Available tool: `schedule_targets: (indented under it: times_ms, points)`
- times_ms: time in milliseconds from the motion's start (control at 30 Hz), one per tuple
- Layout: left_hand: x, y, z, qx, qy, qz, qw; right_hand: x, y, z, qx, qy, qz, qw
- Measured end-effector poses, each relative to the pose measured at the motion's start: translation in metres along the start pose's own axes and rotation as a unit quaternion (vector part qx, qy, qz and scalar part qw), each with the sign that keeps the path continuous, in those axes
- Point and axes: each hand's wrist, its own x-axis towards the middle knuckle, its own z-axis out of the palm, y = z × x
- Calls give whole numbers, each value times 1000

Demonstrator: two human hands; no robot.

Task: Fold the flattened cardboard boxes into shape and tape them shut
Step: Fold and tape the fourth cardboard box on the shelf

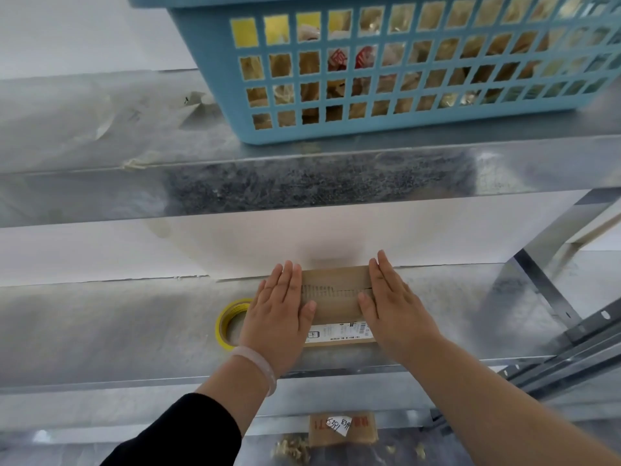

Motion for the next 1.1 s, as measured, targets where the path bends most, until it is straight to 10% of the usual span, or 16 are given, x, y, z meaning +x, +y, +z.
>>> schedule_targets:
  times_ms: [200, 533, 1100]
  points:
    - [9, -2, -12, -77, -92, -11, 993, 5, 5, -1, 40, -32, -9, 999]
    - [-16, 8, 8, -364, 6, -229, 903, -3, -5, 12, 265, 26, 140, 954]
    - [-23, 13, -26, -523, 14, -232, 820, -22, -11, -12, 369, 43, 148, 917]
